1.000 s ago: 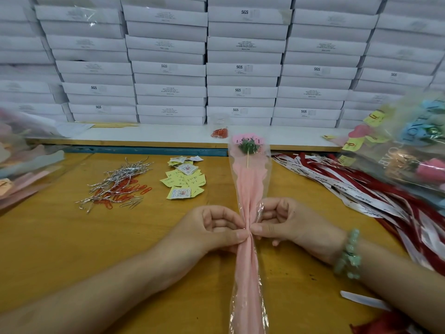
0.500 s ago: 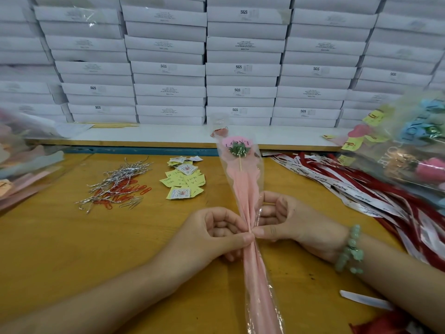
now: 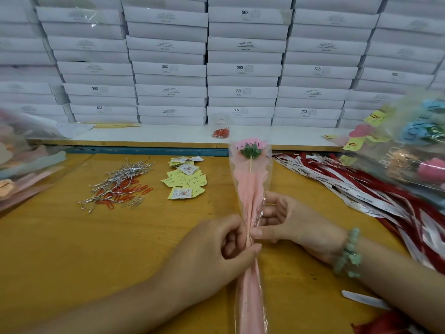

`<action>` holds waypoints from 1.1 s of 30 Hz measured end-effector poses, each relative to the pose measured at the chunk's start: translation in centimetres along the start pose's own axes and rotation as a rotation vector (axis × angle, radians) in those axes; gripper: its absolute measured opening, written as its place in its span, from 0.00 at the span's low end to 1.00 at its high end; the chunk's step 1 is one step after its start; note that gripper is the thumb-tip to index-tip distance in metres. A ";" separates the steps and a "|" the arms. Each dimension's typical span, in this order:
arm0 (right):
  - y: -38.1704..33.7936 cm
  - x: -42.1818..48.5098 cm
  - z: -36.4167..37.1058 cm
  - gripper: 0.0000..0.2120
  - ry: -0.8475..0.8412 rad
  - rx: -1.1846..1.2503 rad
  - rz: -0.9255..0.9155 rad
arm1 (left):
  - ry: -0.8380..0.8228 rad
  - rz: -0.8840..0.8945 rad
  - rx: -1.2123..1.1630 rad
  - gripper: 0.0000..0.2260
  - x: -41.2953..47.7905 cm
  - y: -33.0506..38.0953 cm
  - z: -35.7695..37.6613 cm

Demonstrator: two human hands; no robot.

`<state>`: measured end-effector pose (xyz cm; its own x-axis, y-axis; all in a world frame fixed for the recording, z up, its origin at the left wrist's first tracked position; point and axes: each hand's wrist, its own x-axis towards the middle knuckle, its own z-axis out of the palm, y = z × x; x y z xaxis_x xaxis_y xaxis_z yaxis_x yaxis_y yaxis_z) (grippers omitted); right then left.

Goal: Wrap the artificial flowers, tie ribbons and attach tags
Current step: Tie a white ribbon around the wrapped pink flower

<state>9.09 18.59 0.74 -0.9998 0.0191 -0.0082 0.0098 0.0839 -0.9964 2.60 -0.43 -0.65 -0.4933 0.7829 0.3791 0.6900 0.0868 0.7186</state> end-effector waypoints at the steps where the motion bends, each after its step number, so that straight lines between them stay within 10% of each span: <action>1: 0.0 0.0 0.0 0.24 0.005 -0.007 0.004 | 0.008 0.011 0.055 0.14 -0.1 0.1 0.0; 23: -0.3 -0.2 0.8 0.10 0.100 -0.155 0.022 | 0.002 0.033 0.436 0.13 0.4 -0.8 -0.3; 33: -0.9 -0.1 1.2 0.24 0.147 -0.157 0.105 | -0.001 0.005 0.563 0.14 0.3 -1.0 0.0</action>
<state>9.19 17.32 1.52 -0.9799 0.1796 -0.0871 0.1275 0.2276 -0.9654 1.75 -0.30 -1.26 -0.4887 0.7850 0.3807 0.8688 0.3980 0.2947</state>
